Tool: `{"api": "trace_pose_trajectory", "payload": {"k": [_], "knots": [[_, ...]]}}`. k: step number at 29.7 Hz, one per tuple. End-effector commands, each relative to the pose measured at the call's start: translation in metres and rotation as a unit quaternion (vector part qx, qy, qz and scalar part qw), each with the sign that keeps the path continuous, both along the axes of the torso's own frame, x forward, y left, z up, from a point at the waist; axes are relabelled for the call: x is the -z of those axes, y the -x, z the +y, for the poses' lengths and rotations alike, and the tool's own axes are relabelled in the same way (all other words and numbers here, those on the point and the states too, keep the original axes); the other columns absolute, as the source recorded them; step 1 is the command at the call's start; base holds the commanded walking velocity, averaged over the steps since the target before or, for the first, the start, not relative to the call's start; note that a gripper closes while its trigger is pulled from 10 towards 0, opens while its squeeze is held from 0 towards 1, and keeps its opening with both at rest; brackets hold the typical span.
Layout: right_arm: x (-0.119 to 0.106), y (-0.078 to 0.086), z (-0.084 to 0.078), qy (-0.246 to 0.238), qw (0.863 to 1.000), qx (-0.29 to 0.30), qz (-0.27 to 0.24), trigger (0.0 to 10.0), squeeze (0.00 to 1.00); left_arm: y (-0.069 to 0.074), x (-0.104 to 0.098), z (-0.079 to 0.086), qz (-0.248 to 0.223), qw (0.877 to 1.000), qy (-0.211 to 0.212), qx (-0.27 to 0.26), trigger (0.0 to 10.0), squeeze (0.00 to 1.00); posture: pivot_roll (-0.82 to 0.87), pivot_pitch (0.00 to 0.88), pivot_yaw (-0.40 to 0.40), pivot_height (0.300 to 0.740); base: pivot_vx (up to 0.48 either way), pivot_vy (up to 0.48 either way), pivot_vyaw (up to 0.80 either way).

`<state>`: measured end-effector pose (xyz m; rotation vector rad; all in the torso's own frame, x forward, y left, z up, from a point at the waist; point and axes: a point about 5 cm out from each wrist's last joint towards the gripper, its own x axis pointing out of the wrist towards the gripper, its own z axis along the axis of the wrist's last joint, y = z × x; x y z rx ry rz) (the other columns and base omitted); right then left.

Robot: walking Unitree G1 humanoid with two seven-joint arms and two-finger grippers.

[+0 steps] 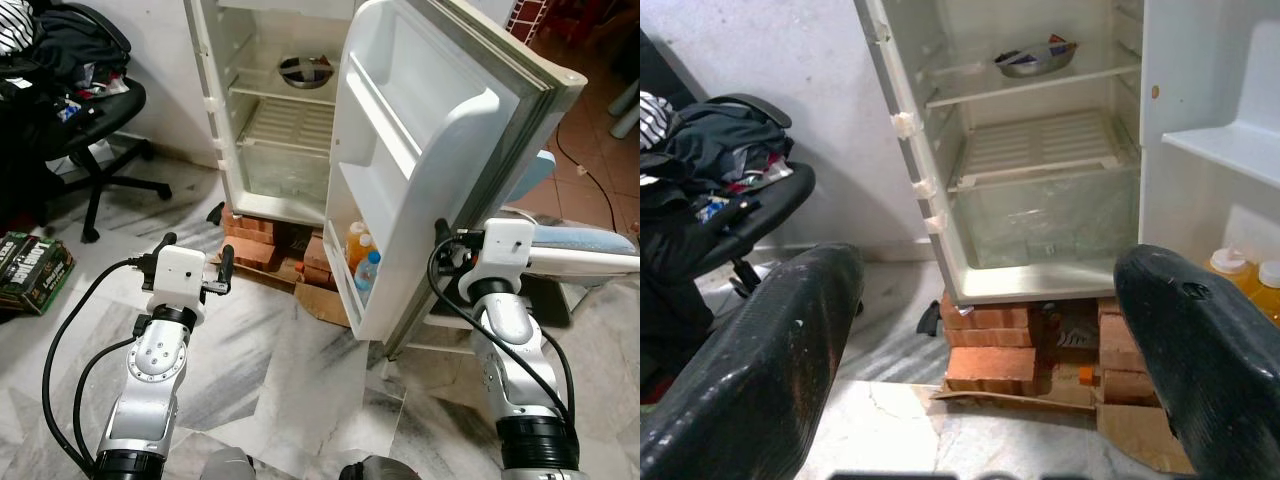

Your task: Restocking fridge

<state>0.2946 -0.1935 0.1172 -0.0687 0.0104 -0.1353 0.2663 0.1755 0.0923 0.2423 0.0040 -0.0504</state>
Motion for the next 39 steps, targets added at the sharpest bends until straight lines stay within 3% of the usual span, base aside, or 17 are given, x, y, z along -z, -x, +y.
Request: {"api": "trace_pose_trajectory", "payload": {"k": [1,3,6,9,10,13,14,15,16,17,24,27,28,33,36,37,39], "knots": [[-0.005,-0.004,-0.001,-0.012,1.0,0.0,-0.014,10.0,0.0,0.0,-0.004,0.002,-0.004,1.0,-0.001,-0.001,10.0,0.0,0.01,0.063,-0.047,0.74,0.0,0.0,0.0],[-0.012,-0.01,0.008,-0.043,0.998,-0.03,-0.031,10.0,0.0,0.0,-0.004,0.001,-0.003,1.0,-0.001,0.001,10.0,0.0,0.01,0.063,-0.046,0.74,0.0,0.0,0.0],[-0.031,-0.021,0.036,-0.118,0.98,-0.149,-0.055,10.0,0.0,-0.001,-0.003,0.0,-0.002,1.0,-0.002,0.006,10.0,0.0,0.0,0.06,-0.042,0.74,0.0,0.0,0.0],[-0.039,-0.021,0.045,-0.162,0.965,-0.195,-0.061,10.0,0.0,-0.001,-0.003,-0.001,-0.002,1.0,-0.002,0.006,10.0,0.0,0.01,0.059,-0.044,0.74,0.0,0.0,0.0],[-0.045,-0.017,0.056,-0.201,0.945,-0.252,-0.062,10.0,0.0,-0.001,-0.003,-0.001,-0.001,1.0,-0.001,0.006,10.0,0.0,0.01,0.058,-0.046,0.74,0.0,0.0,0.0],[-0.053,-0.003,0.072,-0.26,0.901,-0.341,-0.061,10.0,0.0,-0.001,-0.002,-0.002,-0.001,1.0,0.0,0.006,10.0,0.0,0.01,0.059,-0.05,0.74,0.0,0.0,0.0],[-0.06,0.012,0.085,-0.293,0.859,-0.415,-0.058,10.0,0.0,0.0,-0.002,-0.002,0.0,1.0,0.001,0.006,10.0,0.0,0.01,0.059,-0.05,0.74,0.0,0.0,0.0],[-0.06,0.012,0.085,-0.293,0.859,-0.415,-0.058,10.0,0.0,0.0,-0.002,-0.002,0.0,1.0,0.001,0.006,10.0,0.0,0.01,0.059,-0.05,0.74,0.0,0.0,0.0],[-0.061,0.028,0.095,-0.312,0.822,-0.475,-0.047,10.0,0.0,0.001,-0.001,-0.002,0.002,1.0,0.002,0.007,10.0,0.0,0.0,0.06,-0.053,0.74,0.0,0.0,0.0],[-0.057,0.033,0.097,-0.313,0.813,-0.489,-0.035,10.0,0.0,0.001,-0.001,-0.003,0.003,1.0,0.002,0.008,10.0,0.0,0.0,0.059,-0.053,0.74,0.0,0.0,0.0],[-0.036,0.034,0.092,-0.303,0.828,-0.472,0.009,10.0,0.0,0.002,0.0,-0.004,0.004,1.0,0.003,0.011,10.0,0.0,0.0,0.062,-0.049,0.74,0.0,0.0,0.0],[-0.027,0.035,0.085,-0.28,0.844,-0.456,0.033,10.0,0.0,0.002,0.0,-0.004,0.006,1.0,0.002,0.013,10.0,0.0,0.0,0.064,-0.047,0.74,0.0,0.0,0.0],[-0.019,0.035,0.08,-0.253,0.861,-0.439,0.049,10.0,0.0,0.002,0.0,-0.004,0.006,1.0,0.002,0.013,10.0,0.0,0.0,0.065,-0.048,0.74,0.0,0.0,0.0],[-0.008,0.037,0.077,-0.228,0.875,-0.423,0.063,10.0,0.0,0.003,0.001,-0.004,0.007,1.0,0.002,0.014,10.0,0.0,0.0,0.064,-0.049,0.74,0.0,0.0,0.0],[0.006,0.035,0.073,-0.178,0.905,-0.378,0.076,10.0,0.0,0.002,0.001,-0.003,0.007,1.0,0.002,0.013,10.0,0.0,0.0,0.063,-0.049,0.74,0.0,0.0,0.0],[0.01,0.033,0.07,-0.144,0.921,-0.353,0.074,10.0,0.0,0.002,0.001,-0.003,0.007,1.0,0.004,0.012,10.0,0.0,0.0,0.058,-0.05,0.74,0.0,0.0,0.0],[0.014,0.031,0.068,-0.122,0.936,-0.322,0.069,10.0,0.0,0.002,0.002,-0.002,0.012,1.0,0.009,0.007,10.0,0.0,0.0,0.05,-0.051,0.74,0.0,0.0,0.0]]}}
